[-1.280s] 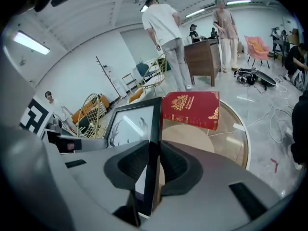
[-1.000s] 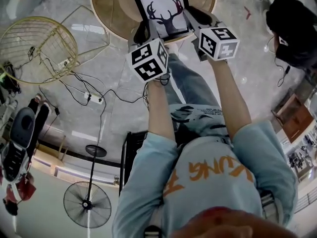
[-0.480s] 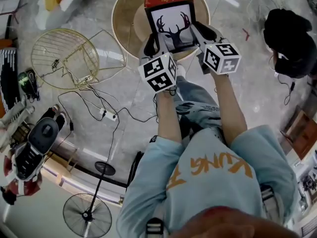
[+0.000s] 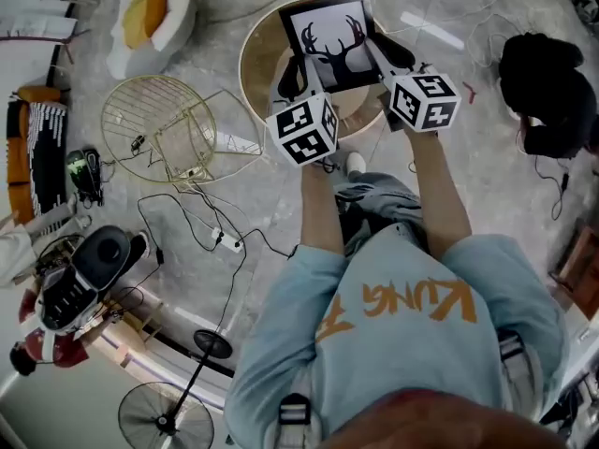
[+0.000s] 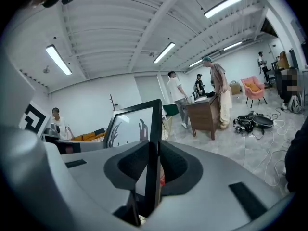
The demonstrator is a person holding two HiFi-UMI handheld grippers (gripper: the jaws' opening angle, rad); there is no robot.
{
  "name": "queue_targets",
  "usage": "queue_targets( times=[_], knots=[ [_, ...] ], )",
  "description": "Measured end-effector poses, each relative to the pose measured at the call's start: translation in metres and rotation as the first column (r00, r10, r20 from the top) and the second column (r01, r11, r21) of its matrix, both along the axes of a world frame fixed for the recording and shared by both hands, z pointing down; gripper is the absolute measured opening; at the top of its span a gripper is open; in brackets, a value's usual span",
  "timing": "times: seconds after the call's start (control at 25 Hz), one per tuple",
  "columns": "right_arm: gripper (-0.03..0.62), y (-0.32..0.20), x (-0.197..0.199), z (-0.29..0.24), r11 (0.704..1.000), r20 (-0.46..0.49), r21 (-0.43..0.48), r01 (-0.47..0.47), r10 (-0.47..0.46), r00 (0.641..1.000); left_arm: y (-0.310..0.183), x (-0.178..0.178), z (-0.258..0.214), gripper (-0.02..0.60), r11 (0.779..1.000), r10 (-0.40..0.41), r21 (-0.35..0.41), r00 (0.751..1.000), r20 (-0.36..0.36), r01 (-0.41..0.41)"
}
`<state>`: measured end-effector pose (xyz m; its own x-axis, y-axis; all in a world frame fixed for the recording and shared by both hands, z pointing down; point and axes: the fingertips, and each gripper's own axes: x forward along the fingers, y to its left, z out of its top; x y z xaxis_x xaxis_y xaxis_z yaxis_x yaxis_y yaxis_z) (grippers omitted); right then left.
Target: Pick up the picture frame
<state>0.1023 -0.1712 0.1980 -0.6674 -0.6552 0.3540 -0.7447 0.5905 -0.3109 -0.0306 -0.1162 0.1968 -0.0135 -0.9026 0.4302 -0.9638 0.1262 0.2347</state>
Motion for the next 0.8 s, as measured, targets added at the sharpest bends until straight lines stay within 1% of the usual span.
queue_targets(
  times=[0.12, 0.36, 0.6, 0.8],
  knots=[
    [0.069, -0.001, 0.000, -0.038, 0.998, 0.023, 0.064, 0.008, -0.010, 1.000, 0.001, 0.001, -0.039, 0.080, 0.998, 0.009, 0.060, 1.000, 0.029, -0.011],
    [0.069, 0.004, 0.003, -0.096, 0.984, 0.067, 0.177, 0.022, -0.034, 0.997, 0.007, 0.005, -0.095, 0.080, 0.987, 0.011, 0.159, 0.998, 0.069, -0.022],
    [0.069, 0.018, 0.009, -0.164, 0.951, 0.097, 0.309, 0.023, -0.055, 0.994, 0.022, 0.011, -0.158, 0.080, 0.960, -0.003, 0.279, 0.996, 0.094, -0.024],
    [0.069, 0.031, 0.011, -0.196, 0.924, 0.110, 0.383, 0.018, -0.065, 0.992, 0.032, 0.012, -0.187, 0.080, 0.937, 0.000, 0.347, 0.995, 0.104, -0.037]
  ],
)
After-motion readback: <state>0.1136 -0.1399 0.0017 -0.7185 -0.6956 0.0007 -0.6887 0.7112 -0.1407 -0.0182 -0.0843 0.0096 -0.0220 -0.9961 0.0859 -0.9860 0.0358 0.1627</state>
